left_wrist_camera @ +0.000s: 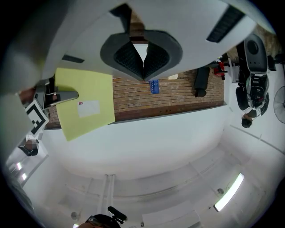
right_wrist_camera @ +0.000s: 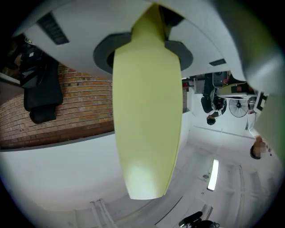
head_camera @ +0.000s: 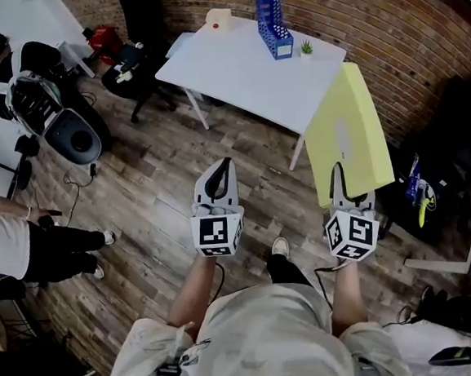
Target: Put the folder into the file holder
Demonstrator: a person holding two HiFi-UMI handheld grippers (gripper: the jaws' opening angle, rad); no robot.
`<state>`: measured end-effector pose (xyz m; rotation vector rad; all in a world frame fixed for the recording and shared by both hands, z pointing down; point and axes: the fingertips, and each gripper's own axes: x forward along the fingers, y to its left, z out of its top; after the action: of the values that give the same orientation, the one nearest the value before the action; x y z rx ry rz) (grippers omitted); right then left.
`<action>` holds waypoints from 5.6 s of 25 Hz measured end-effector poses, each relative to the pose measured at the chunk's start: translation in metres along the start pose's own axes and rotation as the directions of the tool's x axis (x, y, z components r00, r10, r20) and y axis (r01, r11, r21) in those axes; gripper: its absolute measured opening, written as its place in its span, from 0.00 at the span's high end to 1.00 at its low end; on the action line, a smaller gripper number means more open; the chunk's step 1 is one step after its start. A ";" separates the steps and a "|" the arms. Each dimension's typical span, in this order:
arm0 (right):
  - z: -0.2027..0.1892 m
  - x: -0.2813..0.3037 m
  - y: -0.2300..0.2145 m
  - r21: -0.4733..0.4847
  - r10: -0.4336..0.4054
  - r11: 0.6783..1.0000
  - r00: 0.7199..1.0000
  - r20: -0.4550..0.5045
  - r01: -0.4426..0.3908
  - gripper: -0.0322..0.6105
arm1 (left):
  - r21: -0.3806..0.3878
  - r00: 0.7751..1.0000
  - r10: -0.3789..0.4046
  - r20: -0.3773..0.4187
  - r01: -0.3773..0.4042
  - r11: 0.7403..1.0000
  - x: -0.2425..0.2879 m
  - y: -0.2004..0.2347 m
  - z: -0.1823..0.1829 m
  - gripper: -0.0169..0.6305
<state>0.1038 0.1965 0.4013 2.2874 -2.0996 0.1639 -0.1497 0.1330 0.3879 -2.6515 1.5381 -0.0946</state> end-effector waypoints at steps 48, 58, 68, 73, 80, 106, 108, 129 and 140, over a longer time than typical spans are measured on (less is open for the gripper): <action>0.018 0.270 -0.100 0.000 0.012 1.000 1.000 0.009 -0.012 0.71 | -0.066 0.998 0.048 -0.044 -0.051 0.997 0.300 0.029 -0.032 0.95; 0.086 0.369 -0.085 -0.019 0.027 0.999 0.995 0.100 -0.026 0.71 | -0.061 1.000 0.023 -0.017 -0.024 0.998 0.400 0.078 -0.033 0.95; 0.153 0.430 -0.069 -0.006 0.076 0.997 0.965 0.251 -0.077 0.72 | -0.070 0.999 0.029 -0.020 -0.031 0.997 0.450 0.109 -0.036 0.95; 0.170 0.454 -0.054 -0.017 0.099 0.995 0.950 0.297 -0.098 0.72 | -0.076 0.999 0.035 -0.014 -0.036 0.996 0.467 0.123 -0.042 0.95; 0.182 0.482 -0.037 -0.028 0.131 0.991 0.933 0.334 -0.129 0.72 | -0.074 0.999 0.048 -0.003 -0.049 0.996 0.481 0.137 -0.044 0.95; 0.127 0.585 0.000 -0.041 0.174 0.985 0.962 0.210 -0.169 0.72 | -0.091 0.993 0.099 -0.068 -0.105 0.990 0.513 0.175 -0.078 0.95; 0.121 0.592 0.002 -0.053 0.181 0.983 0.964 0.197 -0.174 0.72 | -0.094 0.992 0.105 -0.073 -0.111 0.989 0.515 0.176 -0.080 0.95; 0.076 0.644 0.007 -0.080 0.171 0.983 0.979 0.108 -0.163 0.72 | -0.116 0.983 0.085 -0.162 -0.105 0.988 0.521 0.173 -0.120 0.95; 0.069 0.665 0.008 -0.042 0.180 0.983 0.978 0.103 -0.177 0.72 | -0.100 0.982 0.044 -0.182 -0.063 0.993 0.530 0.151 -0.123 0.95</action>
<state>0.1545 -0.4704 0.3985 2.1333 -2.3410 0.0120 -0.0288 -0.4064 0.5044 -2.7467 1.7118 -0.2631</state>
